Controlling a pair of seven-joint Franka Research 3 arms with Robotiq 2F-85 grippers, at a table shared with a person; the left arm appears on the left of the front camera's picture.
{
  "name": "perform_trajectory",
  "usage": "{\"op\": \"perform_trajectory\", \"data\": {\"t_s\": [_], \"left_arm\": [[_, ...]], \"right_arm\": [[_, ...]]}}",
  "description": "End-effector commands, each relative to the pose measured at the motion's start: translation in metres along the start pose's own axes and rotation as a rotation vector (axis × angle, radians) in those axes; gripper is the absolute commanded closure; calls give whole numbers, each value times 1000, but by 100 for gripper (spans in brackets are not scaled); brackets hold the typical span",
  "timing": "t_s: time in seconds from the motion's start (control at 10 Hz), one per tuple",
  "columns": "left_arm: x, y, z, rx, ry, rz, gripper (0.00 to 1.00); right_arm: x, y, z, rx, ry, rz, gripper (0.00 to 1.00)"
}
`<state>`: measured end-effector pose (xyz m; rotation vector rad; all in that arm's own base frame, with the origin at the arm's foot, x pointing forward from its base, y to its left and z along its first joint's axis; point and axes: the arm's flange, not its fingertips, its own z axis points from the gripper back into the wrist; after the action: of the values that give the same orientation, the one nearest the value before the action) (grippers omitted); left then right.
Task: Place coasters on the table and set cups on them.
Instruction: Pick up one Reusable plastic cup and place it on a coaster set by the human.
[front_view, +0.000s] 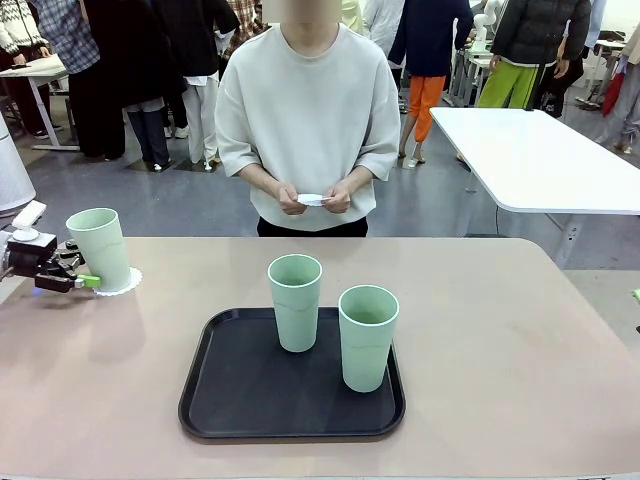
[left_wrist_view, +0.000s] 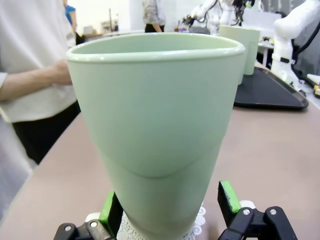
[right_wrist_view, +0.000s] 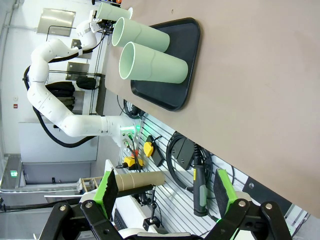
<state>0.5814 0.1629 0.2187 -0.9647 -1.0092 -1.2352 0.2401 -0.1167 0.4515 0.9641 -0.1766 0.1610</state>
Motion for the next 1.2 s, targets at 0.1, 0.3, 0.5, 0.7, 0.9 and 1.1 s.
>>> {"op": "perform_trajectory", "data": {"t_s": [0.1, 0.3, 0.5, 0.7, 0.9, 1.1], "left_arm": [[0, 4, 6, -18, 69, 19, 0], [4, 1, 19, -29, 132, 37, 0], [17, -11, 37, -18, 234, 26, 0], [41, -29, 60, 30, 357, 19, 0], [122, -82, 66, 27, 514, -149, 0], [202, -131, 45, 0, 741, -274, 0]], "right_arm": [[1, -1, -1, 18, -7, 13, 0], [1, -1, -1, 18, -7, 13, 0], [1, -1, -1, 18, -7, 13, 0], [1, -1, -1, 18, -7, 13, 0], [1, -1, -1, 18, -7, 13, 0], [1, -1, -1, 18, -7, 13, 0]]}}
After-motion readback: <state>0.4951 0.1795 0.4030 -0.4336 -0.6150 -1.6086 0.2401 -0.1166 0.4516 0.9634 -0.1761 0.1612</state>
